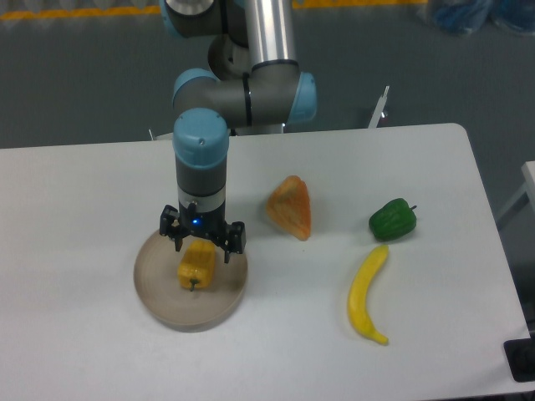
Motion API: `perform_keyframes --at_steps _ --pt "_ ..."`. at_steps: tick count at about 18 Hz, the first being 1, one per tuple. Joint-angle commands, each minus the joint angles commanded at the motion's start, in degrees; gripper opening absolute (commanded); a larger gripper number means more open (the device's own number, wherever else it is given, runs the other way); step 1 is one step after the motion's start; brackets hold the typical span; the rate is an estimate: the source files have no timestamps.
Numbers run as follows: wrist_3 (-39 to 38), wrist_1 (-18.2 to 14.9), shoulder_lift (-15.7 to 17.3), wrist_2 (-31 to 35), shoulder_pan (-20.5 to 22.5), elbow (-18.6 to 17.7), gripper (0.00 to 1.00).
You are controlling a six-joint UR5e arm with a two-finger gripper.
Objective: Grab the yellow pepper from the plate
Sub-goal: 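Lower the gripper onto the yellow pepper and close on it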
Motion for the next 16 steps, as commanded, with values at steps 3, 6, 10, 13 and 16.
perform_keyframes --at_steps 3,6,10,13,16 --pt "0.1 0.0 -0.5 0.2 -0.6 -0.6 1.0" --pt "0.2 0.0 -1.1 0.2 -0.7 -0.7 1.0" --pt "0.3 0.1 -1.9 0.9 -0.7 -0.5 1.0" --pt "0.3 0.1 -2.5 1.5 -1.2 -0.6 1.0" --pt "0.1 0.1 -2.7 2.2 -1.3 -0.6 0.73"
